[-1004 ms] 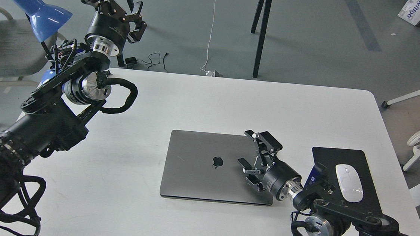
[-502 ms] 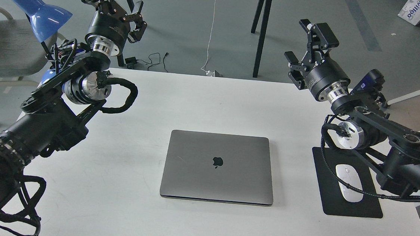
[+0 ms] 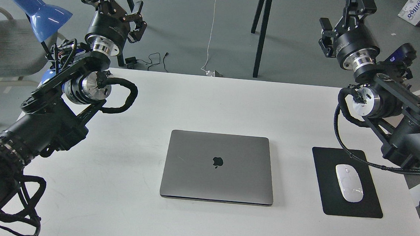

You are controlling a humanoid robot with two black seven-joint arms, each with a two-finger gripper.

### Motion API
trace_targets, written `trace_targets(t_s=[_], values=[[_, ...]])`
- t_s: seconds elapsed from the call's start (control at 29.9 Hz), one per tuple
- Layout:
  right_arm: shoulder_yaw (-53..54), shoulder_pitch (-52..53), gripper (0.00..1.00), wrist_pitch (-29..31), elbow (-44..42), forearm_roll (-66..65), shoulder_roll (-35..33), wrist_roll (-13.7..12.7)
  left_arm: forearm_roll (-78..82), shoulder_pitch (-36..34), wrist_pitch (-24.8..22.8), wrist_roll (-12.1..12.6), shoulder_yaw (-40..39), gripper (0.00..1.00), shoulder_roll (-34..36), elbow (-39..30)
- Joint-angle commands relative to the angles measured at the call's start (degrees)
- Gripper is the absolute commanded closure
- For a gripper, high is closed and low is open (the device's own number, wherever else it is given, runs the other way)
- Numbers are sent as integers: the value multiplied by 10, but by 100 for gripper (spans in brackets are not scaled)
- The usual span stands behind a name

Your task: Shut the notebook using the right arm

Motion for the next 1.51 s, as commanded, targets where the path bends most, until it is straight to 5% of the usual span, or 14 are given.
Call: trace_targets(t_s=[0.0, 0.37, 0.7, 1.47], values=[[0, -4, 0, -6, -15, 35, 11, 0, 0, 0, 0, 0, 0, 0, 0, 0], [32, -4, 0, 1, -43, 37, 35, 4, 0, 0, 0, 0, 0, 0, 0, 0], [38, -22, 0, 36, 22, 37, 27, 29, 0, 1, 0, 0, 0, 0, 0, 0], [44, -30, 0, 26, 24, 34, 24, 26, 0, 1, 0, 0, 0, 0, 0, 0]])
